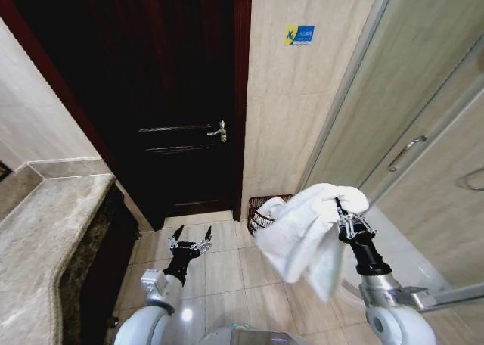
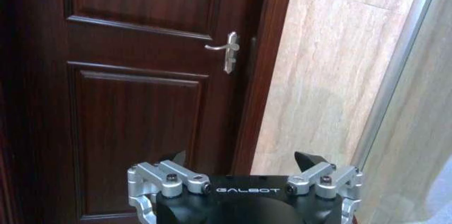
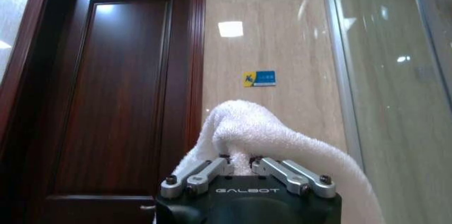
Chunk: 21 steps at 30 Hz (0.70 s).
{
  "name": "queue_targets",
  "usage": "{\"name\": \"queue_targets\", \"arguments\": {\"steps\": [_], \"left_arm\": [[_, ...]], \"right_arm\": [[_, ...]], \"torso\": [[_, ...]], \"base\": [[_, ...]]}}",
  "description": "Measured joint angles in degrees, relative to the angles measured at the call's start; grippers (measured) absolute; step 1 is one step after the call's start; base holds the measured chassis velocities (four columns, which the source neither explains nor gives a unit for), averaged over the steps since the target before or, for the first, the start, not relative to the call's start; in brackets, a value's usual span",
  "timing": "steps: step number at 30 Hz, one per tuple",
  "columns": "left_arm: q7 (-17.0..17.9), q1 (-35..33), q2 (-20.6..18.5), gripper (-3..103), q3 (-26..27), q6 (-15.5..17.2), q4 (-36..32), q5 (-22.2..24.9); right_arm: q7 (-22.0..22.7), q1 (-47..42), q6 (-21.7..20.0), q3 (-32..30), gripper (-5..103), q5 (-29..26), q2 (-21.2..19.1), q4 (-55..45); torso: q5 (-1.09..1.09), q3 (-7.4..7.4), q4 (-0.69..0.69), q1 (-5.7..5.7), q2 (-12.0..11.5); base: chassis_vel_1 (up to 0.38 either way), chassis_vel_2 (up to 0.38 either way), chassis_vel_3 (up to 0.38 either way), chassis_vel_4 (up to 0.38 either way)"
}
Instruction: Discard the used towel into the hamper.
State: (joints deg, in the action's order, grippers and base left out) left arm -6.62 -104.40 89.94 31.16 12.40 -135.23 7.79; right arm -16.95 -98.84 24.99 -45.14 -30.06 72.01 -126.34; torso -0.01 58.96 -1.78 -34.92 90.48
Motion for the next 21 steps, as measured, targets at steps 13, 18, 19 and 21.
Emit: {"name": "queue_targets", "arguments": {"steps": [13, 18, 19, 21], "left_arm": [[0.0, 0.0, 0.0, 100, 0.0, 0.0, 0.0, 0.0], [0.0, 0.0, 0.0, 100, 0.0, 0.0, 0.0, 0.0], [0.0, 0.0, 0.0, 100, 0.0, 0.0, 0.0, 0.0], [0.0, 0.0, 0.0, 100, 0.0, 0.0, 0.0, 0.0]], "right_arm": [[0.1, -0.2, 0.3, -0.4, 8, -0.1, 0.0, 0.1], [0.0, -0.2, 0.3, -0.5, 8, -0.1, 0.0, 0.0], [0.0, -0.2, 0.3, -0.5, 8, -0.1, 0.0, 0.0], [0.0, -0.1, 0.5, -0.4, 8, -0.1, 0.2, 0.0]], "torso": [[0.01, 0.0, 0.0, 0.0, 0.0], [0.01, 0.0, 0.0, 0.0, 0.0], [0.01, 0.0, 0.0, 0.0, 0.0], [0.01, 0.02, 0.0, -0.01, 0.0]], "base": [[0.0, 0.0, 0.0, 0.0], [0.0, 0.0, 0.0, 0.0], [0.0, 0.0, 0.0, 0.0], [0.0, 0.0, 0.0, 0.0]]}}
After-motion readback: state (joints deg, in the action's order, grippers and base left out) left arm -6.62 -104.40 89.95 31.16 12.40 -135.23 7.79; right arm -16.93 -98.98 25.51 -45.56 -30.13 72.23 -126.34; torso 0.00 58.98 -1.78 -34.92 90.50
